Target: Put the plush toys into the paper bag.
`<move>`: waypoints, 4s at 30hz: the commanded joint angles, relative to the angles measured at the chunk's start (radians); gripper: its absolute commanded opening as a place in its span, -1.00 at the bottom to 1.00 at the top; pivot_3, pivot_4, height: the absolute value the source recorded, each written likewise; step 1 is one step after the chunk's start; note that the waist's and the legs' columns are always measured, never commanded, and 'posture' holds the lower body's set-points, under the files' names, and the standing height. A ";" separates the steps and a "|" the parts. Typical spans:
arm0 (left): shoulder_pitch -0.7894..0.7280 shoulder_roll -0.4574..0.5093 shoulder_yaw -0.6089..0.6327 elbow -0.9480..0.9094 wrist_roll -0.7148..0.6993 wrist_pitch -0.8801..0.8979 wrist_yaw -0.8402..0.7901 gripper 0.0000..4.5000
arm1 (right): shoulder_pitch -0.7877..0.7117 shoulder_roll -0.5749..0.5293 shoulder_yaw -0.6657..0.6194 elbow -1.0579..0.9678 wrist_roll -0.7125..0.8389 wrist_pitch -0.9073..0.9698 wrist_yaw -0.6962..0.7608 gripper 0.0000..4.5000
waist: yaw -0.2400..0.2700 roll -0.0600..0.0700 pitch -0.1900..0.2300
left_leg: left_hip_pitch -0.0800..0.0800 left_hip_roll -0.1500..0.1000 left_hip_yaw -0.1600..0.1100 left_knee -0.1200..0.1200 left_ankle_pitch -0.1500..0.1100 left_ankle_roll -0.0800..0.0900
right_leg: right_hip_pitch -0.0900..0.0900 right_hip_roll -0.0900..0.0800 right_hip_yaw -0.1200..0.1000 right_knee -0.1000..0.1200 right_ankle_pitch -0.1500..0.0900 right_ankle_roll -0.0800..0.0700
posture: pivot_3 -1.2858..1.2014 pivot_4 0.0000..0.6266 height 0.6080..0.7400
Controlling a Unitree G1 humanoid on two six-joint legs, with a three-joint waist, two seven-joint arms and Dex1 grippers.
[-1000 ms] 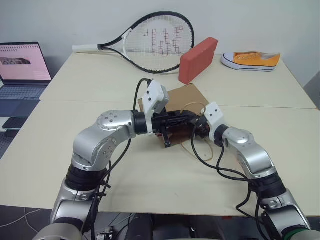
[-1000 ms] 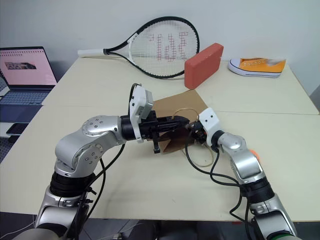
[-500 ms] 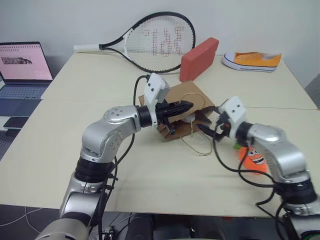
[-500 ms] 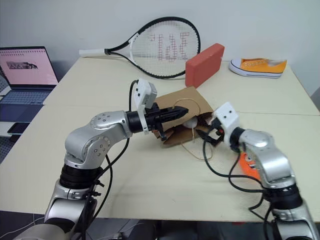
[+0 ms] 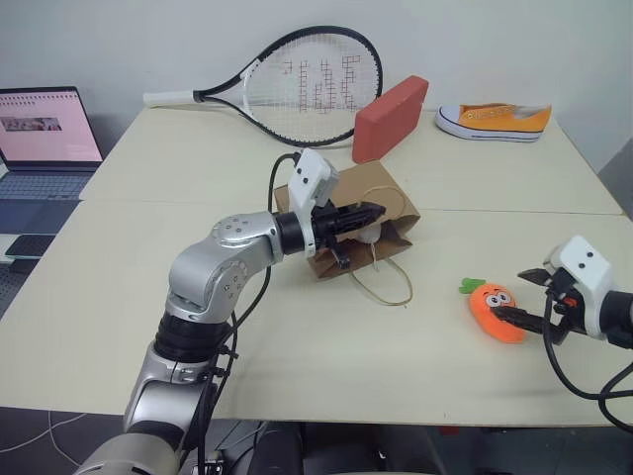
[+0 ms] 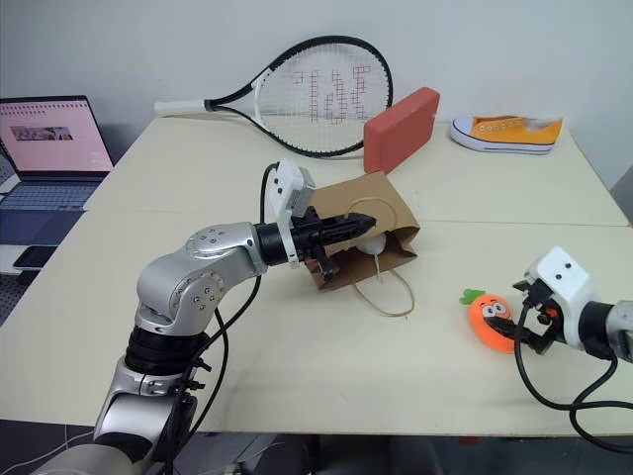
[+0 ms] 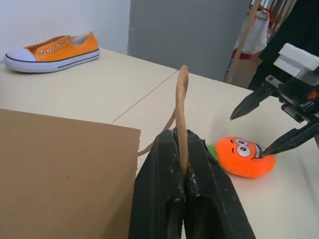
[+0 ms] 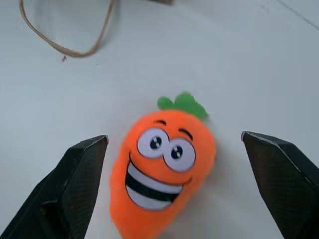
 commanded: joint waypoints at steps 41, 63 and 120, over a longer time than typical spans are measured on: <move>-0.057 -0.014 0.087 -0.080 -0.143 0.095 0.022 -1.00 | -0.490 0.355 0.482 -0.067 0.035 0.046 -0.284 -0.99 | 0.002 0.000 0.000 | -0.004 -0.002 -0.004 0.006 0.000 0.000 | 0.000 0.000 0.000 0.000 0.001 0.001 | 0.03 -0.52 1.00; -0.056 -0.067 0.089 -0.077 -0.162 0.114 0.069 -1.00 | -0.618 0.658 0.659 0.194 -0.239 -0.201 -0.391 -0.09 | 0.001 0.000 0.000 | -0.004 -0.002 -0.007 0.005 0.000 0.000 | 0.000 0.001 -0.002 0.000 0.001 0.002 | 0.03 -0.52 1.00; -0.047 0.044 0.100 -0.085 -0.134 0.084 0.029 -1.00 | -0.385 0.370 0.374 0.127 -0.022 0.018 -0.196 -0.98 | 0.001 0.000 0.000 | -0.004 -0.002 -0.007 0.005 0.000 0.000 | 0.000 0.001 -0.002 0.000 0.001 0.001 | 0.03 -0.52 1.00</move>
